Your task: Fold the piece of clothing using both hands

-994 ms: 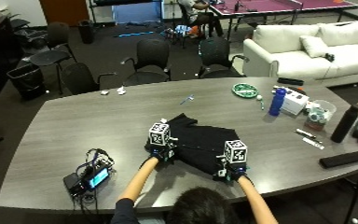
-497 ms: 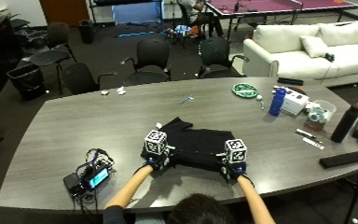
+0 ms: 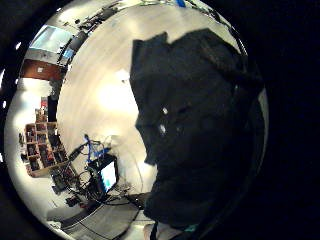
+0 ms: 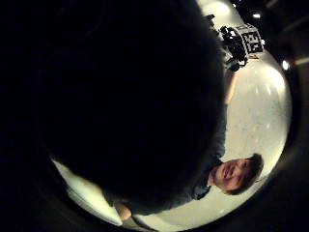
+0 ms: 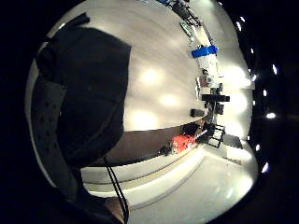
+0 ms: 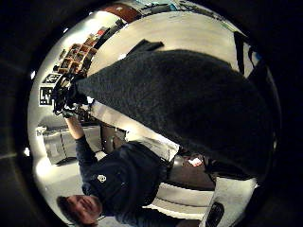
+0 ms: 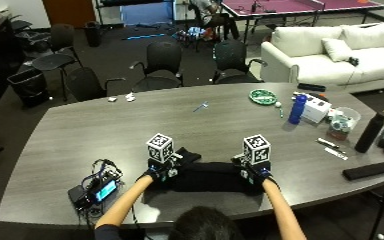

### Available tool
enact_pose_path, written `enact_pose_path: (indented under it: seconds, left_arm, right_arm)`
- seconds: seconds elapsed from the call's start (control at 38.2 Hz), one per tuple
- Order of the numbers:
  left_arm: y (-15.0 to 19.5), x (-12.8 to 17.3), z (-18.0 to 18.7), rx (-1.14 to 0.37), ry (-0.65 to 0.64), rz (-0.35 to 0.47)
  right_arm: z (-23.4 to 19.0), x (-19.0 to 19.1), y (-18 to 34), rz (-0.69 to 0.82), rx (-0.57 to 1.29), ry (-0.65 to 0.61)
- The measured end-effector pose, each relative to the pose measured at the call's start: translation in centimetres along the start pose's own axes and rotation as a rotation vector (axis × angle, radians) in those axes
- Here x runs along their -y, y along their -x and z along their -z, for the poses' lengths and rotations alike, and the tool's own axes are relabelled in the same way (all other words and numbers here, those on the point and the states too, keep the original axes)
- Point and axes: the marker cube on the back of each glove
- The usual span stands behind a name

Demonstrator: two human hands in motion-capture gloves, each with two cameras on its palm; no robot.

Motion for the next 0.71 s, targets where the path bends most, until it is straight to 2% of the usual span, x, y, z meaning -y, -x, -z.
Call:
enact_pose_path:
  seconds: [0.05, 0.13, 0.24, 0.31, 0.39, 0.44, 0.5, 0.6, 0.65, 0.71]
  left_arm:
    - [1.1, 1.3, 0.7, 0.039, 0.034, 0.091]
    - [3.3, 4.5, -0.8, 0.034, 0.12, 0.222]
    - [5.7, 8.4, -4.1, -0.017, 0.172, 0.365]
    - [6.8, 9.6, -5.2, -0.035, 0.102, 0.522]
    - [7.3, 9.5, -4.8, -0.018, -0.035, 0.616]
    - [7.5, 9.2, -3.9, -0.01, -0.119, 0.624]
    - [7.1, 8.7, -2.8, -0.045, -0.186, 0.581]
    - [5.1, 7.8, -1.2, -0.188, -0.291, 0.348]
    - [4.4, 6.2, -1.6, -0.21, -0.202, 0.328]
    - [4.1, 3.9, -2.8, -0.199, -0.052, 0.365]
  right_arm:
    - [0.5, 2.3, 0.1, 0.001, 0.028, 0.01]
    - [0.7, 5.4, 0.5, -0.021, 0.053, 0.056]
    - [-1.8, 9.5, -0.2, -0.176, 0.051, 0.171]
    - [-3.5, 11.2, -1.1, -0.294, -0.01, 0.186]
    - [-3.6, 11.6, -2.2, -0.392, -0.115, 0.093]
    - [-3.1, 11.2, -2.7, -0.42, -0.122, 0.033]
    - [-2.6, 10.0, -3.3, -0.452, -0.094, 0.01]
    - [-2.1, 7.0, -4.7, -0.544, 0.006, 0.036]
    - [-2.4, 5.7, -5.2, -0.622, 0.055, 0.053]
    - [-3.5, 4.5, -5.8, -0.725, 0.08, 0.093]
